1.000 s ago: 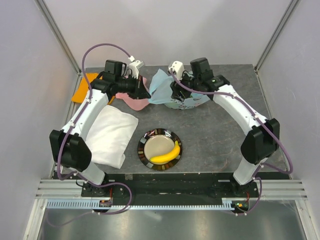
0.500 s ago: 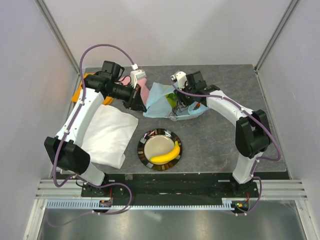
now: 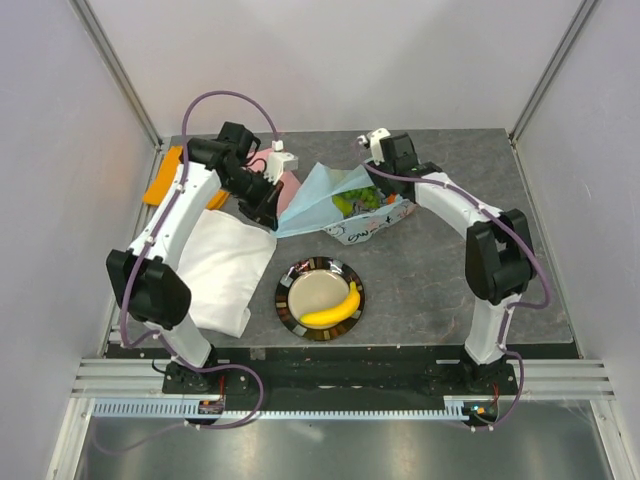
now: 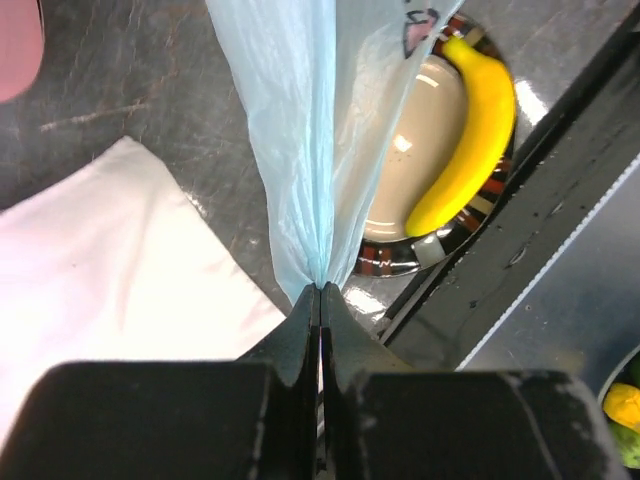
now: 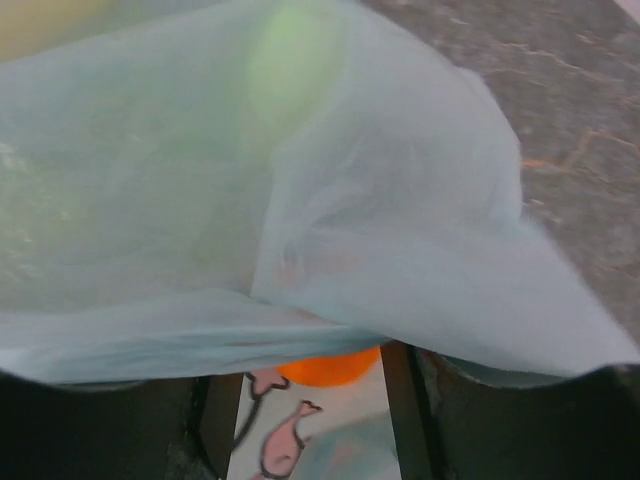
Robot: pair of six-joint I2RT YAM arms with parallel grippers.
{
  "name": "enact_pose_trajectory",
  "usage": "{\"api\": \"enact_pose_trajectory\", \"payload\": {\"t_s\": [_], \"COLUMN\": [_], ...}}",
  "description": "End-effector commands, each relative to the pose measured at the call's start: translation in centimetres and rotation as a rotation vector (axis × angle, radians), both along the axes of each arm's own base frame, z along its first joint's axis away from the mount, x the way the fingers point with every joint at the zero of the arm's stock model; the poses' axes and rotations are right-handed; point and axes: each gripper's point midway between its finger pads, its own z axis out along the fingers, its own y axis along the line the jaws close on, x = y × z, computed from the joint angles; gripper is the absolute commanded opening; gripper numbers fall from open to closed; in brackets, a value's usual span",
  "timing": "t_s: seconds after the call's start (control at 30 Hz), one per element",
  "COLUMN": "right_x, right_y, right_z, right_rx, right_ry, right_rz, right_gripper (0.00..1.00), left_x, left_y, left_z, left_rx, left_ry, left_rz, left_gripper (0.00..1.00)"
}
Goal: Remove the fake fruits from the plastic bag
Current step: Adjust the plastic bag at the center of the board, then take out the fake fruit from the plastic bag.
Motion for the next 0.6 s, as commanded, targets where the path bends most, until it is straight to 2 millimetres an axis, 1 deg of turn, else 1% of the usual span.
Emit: {"api": "enact_pose_trajectory", "payload": {"t_s": [0.0,0.03,0.07,0.1,0.13,0.17,0.2,0.23,0.33,0.37,0.4,0.43,0.47,0.5,0.57], "right_x": [-0.9,-1.8,-3.7,-4.6,-5.6,-6.5,-7.3,-8.3,-9.8,-9.9,-10.3,-10.2,-9.7,-9.3,-8.4], "right_y": [-3.1,-2.2,-0.5,0.4,2.0,3.5,4.6,6.4,9.8,10.5,11.5,11.9,12.3,12.4,12.4], "right_z": [5.8,5.8,6.1,6.2,6.4,6.9,6.4,6.2,5.8,5.3,4.9,4.6,3.8,3.4,2.8], "right_rx": [0.03,0.063,0.141,0.181,0.202,0.237,0.255,0.268,0.301,0.302,0.305,0.303,0.294,0.282,0.27], "right_ry": [-0.098,-0.075,-0.048,-0.035,-0.03,-0.032,-0.009,0.002,0.03,0.047,0.057,0.058,0.071,0.075,0.074], "right_rz": [-0.011,0.04,0.113,0.155,0.195,0.241,0.269,0.313,0.404,0.418,0.438,0.435,0.422,0.402,0.362], "right_gripper": [0.62,0.63,0.63,0.63,0.63,0.63,0.63,0.62,0.61,0.6,0.58,0.53,0.5,0.45,0.42], "left_x": [-3.7,-4.8,-5.4,-5.8,-6.3,-6.4,-6.2,-6.0,-5.7,-5.7,-5.7,-5.8,-5.7,-5.2,-4.7], "left_y": [-2.4,-3.6,-4.2,-4.5,-5.0,-5.2,-5.2,-4.9,-4.8,-4.8,-5.1,-5.0,-5.1,-5.2,-4.9], "left_z": [8.3,9.4,9.3,9.0,8.1,7.6,6.8,5.9,4.3,3.6,3.4,2.6,2.2,1.6,0.7], "left_rx": [-0.24,-0.333,-0.364,-0.386,-0.402,-0.393,-0.379,-0.352,-0.329,-0.33,-0.355,-0.359,-0.36,-0.352,-0.315], "left_ry": [-0.138,-0.116,-0.06,-0.02,0.046,0.066,0.079,0.094,0.145,0.173,0.189,0.215,0.234,0.222,0.236], "left_rz": [-0.19,-0.217,-0.209,-0.211,-0.215,-0.212,-0.201,-0.185,-0.169,-0.168,-0.171,-0.161,-0.147,-0.138,-0.085], "left_gripper": [0.02,0.02,0.02,0.02,0.02,0.02,0.02,0.02,0.02,0.02,0.01,0.01,0.02,0.02,0.02]}}
